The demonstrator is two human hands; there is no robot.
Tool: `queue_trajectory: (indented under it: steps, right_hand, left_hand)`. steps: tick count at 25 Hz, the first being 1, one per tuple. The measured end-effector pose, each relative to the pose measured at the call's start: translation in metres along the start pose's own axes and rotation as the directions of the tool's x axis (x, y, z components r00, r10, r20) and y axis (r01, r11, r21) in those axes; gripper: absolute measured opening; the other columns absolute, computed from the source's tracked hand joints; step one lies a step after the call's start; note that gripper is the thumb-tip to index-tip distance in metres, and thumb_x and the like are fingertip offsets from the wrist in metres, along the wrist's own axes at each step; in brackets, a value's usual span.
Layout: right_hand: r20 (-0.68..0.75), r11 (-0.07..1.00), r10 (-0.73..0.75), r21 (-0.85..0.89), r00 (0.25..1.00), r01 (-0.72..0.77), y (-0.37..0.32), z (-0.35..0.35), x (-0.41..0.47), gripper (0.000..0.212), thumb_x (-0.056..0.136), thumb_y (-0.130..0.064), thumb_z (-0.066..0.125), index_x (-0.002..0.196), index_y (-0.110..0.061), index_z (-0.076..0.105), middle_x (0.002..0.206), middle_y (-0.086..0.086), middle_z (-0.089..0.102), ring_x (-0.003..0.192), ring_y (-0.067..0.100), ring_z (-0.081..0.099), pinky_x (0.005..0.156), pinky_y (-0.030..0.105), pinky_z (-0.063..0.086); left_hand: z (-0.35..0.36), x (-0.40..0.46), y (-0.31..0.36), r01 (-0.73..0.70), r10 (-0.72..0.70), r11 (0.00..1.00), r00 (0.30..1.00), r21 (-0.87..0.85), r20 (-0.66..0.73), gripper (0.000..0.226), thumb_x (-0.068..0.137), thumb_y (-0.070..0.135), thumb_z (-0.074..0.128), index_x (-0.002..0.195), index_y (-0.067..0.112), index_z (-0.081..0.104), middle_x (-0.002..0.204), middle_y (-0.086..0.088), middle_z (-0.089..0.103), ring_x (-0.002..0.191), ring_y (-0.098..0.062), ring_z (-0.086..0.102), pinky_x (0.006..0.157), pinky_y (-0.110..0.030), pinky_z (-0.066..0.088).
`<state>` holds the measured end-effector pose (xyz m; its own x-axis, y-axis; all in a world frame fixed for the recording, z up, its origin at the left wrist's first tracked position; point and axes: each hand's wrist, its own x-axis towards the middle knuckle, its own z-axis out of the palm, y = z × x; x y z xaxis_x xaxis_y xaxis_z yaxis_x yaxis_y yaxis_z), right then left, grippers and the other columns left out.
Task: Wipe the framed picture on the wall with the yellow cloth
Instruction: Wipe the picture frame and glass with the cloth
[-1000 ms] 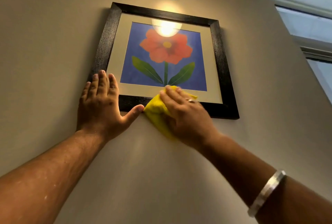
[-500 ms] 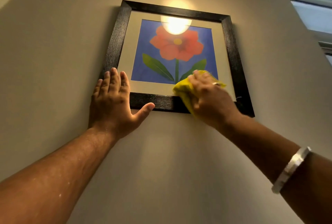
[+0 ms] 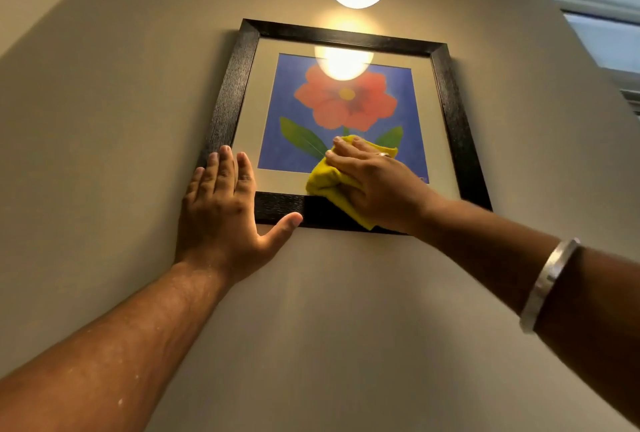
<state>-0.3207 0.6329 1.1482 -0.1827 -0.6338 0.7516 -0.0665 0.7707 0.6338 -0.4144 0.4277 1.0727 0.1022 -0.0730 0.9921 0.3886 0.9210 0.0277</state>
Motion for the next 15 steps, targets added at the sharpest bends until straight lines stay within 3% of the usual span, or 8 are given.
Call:
queue_trajectory:
  steps: [2,5,6,8,10,12,14,15]
  right_hand:
    - [0.061,0.998,-0.042,-0.051,0.997,0.045,0.029,-0.017,0.007,0.031,0.093,-0.022,0.052,0.121,-0.011,0.058,0.126,0.016,0.058,0.12,0.033,0.052,0.102,0.043,0.046]
    - [-0.097,0.842,0.537,0.009,0.838,-0.539,0.059,-0.031,0.032,0.031,0.091,-0.025,0.051,0.119,-0.012,0.056,0.126,0.017,0.054,0.119,0.038,0.05,0.095,0.047,0.047]
    - [-0.133,0.851,0.52,-0.004,0.844,-0.525,0.051,-0.024,0.043,0.033,0.091,-0.031,0.051,0.117,-0.012,0.057,0.126,0.016,0.055,0.119,0.037,0.049,0.095,0.045,0.045]
    - [-0.089,0.984,0.165,-0.054,0.982,-0.17,0.018,-0.006,0.053,0.038,0.092,-0.038,0.049,0.12,-0.014,0.057,0.129,0.013,0.055,0.122,0.032,0.049,0.097,0.04,0.043]
    - [0.043,0.994,-0.102,-0.045,0.994,0.104,0.017,-0.005,0.043,0.04,0.094,-0.035,0.048,0.128,-0.015,0.053,0.136,0.013,0.052,0.126,0.028,0.047,0.106,0.041,0.041]
    - [-0.019,0.99,0.126,-0.055,0.992,-0.127,0.05,-0.022,0.04,0.037,0.093,-0.032,0.047,0.126,-0.017,0.054,0.131,0.011,0.054,0.12,0.03,0.051,0.1,0.048,0.047]
    - [-0.061,0.891,0.447,-0.058,0.892,-0.451,0.057,-0.028,0.04,0.035,0.092,-0.035,0.046,0.122,-0.018,0.055,0.127,0.011,0.054,0.119,0.033,0.05,0.098,0.047,0.047]
    - [-0.078,0.911,0.394,-0.094,0.916,-0.4,0.042,-0.019,0.037,0.035,0.092,-0.041,0.042,0.116,-0.02,0.058,0.121,0.011,0.055,0.116,0.032,0.051,0.095,0.044,0.048]
  left_hand:
    - [0.001,0.0,0.0,-0.002,0.002,1.0,1.0,0.0,0.002,0.116,0.072,0.087,0.018,0.152,0.003,0.019,0.16,-0.024,0.017,0.149,-0.036,0.018,0.122,-0.048,0.017]
    - [0.001,0.0,-0.001,-0.002,0.002,1.0,1.0,0.005,0.003,0.115,0.072,0.087,0.018,0.152,0.004,0.017,0.161,-0.024,0.016,0.149,-0.035,0.017,0.122,-0.048,0.016]
    - [0.001,0.0,-0.001,-0.006,0.006,1.0,1.0,0.007,0.001,0.116,0.072,0.087,0.018,0.152,0.004,0.017,0.161,-0.023,0.016,0.149,-0.035,0.017,0.122,-0.048,0.016]
    - [0.001,0.0,-0.001,-0.006,0.006,1.0,1.0,0.011,0.0,0.116,0.072,0.087,0.017,0.152,0.003,0.017,0.161,-0.023,0.016,0.149,-0.035,0.017,0.122,-0.047,0.016]
    - [0.001,0.0,-0.002,-0.005,0.005,1.0,1.0,0.014,0.0,0.116,0.072,0.088,0.015,0.152,0.003,0.017,0.16,-0.023,0.017,0.149,-0.035,0.017,0.122,-0.047,0.016]
    - [0.001,0.0,-0.001,-0.005,0.005,1.0,1.0,0.019,0.002,0.116,0.072,0.088,0.015,0.152,0.004,0.017,0.16,-0.023,0.016,0.149,-0.035,0.017,0.122,-0.048,0.017]
    - [0.001,0.0,-0.001,-0.002,0.002,1.0,1.0,0.018,0.012,0.116,0.072,0.088,0.015,0.152,0.004,0.016,0.161,-0.023,0.015,0.15,-0.035,0.016,0.122,-0.048,0.016]
    - [0.0,0.0,-0.001,0.0,0.0,1.0,1.0,0.017,0.022,0.116,0.072,0.088,0.014,0.153,0.005,0.014,0.161,-0.022,0.014,0.15,-0.034,0.014,0.122,-0.048,0.016]
